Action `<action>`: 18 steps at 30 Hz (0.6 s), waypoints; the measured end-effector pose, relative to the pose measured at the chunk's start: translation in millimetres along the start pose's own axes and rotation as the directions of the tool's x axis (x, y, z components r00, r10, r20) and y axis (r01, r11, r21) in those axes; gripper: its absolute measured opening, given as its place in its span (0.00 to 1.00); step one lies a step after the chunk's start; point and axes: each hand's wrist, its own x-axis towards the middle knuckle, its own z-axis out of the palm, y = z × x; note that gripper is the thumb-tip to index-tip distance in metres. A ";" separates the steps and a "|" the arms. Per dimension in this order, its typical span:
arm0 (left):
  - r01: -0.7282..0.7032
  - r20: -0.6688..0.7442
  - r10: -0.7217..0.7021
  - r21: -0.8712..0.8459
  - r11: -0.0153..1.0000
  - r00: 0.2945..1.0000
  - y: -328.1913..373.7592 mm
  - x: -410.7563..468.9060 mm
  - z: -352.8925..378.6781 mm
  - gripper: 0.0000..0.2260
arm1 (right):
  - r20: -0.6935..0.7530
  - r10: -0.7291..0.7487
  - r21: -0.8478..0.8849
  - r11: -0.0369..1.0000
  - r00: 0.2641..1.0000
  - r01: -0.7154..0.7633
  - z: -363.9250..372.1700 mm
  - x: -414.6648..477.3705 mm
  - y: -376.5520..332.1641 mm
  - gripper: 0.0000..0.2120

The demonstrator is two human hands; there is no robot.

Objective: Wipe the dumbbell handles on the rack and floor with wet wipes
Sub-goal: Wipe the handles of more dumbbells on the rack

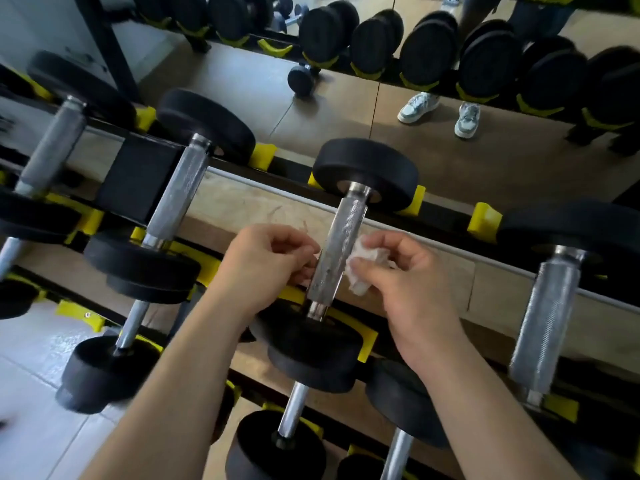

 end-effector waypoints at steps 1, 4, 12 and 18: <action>-0.028 0.020 0.028 0.021 0.999 0.999 1.5 -4.2 -1.2 0.03 | -0.027 -0.032 -0.049 0.998 0.999 0.031 0.5 -0.1 -0.7 0.13; -0.049 -0.090 0.079 0.293 0.955 0.993 5.5 -10.7 6.8 0.08 | -0.075 -0.213 -0.231 0.954 0.974 0.191 8.6 -2.1 1.6 0.13; -0.012 -0.241 0.132 0.444 0.896 0.961 13.0 -7.1 22.5 0.05 | 0.258 -0.515 -0.625 0.556 0.817 0.548 12.0 -21.7 21.0 0.08; -0.130 -0.279 0.192 0.225 0.966 0.941 2.7 -26.4 21.4 0.15 | 0.207 -0.600 -0.712 0.449 0.773 0.540 17.8 8.7 -9.0 0.06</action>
